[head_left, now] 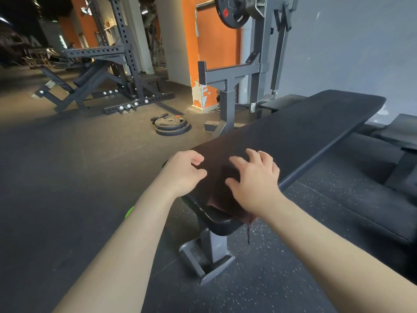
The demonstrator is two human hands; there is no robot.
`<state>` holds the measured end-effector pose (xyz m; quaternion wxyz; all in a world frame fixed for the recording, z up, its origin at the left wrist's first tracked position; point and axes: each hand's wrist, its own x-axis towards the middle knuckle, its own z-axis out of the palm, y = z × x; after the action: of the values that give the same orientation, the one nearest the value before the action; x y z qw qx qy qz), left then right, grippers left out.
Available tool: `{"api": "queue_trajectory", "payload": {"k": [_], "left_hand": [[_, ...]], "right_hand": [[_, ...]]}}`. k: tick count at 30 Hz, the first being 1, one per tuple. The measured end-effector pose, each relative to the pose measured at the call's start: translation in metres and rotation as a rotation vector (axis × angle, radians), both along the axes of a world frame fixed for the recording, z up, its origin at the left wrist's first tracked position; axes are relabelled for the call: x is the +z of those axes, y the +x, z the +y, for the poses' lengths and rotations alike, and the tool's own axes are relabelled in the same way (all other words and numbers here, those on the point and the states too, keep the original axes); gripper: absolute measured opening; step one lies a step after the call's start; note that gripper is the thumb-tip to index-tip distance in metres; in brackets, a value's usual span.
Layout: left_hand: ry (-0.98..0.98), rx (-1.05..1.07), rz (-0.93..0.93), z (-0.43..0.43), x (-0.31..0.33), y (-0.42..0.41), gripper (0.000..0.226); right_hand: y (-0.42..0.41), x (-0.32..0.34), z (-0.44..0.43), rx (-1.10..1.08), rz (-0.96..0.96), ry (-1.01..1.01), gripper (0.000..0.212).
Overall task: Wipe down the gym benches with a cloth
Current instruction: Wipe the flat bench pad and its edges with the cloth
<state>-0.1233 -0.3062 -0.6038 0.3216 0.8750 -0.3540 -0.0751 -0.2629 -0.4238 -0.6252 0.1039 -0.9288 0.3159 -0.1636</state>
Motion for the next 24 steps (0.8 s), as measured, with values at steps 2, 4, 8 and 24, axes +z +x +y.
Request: {"api": "queue_trajectory", "payload": {"k": [2,4,8,24], "left_hand": [[0.106,0.006,-0.013,0.005,-0.003,0.006,0.044],[0.182,0.018,-0.026,0.007,-0.005,0.01,0.044],[0.217,0.035,-0.044,0.005,-0.005,0.012,0.039],[0.15,0.158,-0.035,0.016,-0.011,0.032,0.018]], "right_hand": [[-0.004,-0.008,0.011,0.066,0.177,0.01,0.053],[-0.001,-0.019,0.018,0.109,0.332,0.069,0.06],[0.014,-0.03,0.023,0.154,0.41,0.056,0.066],[0.06,-0.031,-0.035,0.338,0.391,-0.031,0.054]]}}
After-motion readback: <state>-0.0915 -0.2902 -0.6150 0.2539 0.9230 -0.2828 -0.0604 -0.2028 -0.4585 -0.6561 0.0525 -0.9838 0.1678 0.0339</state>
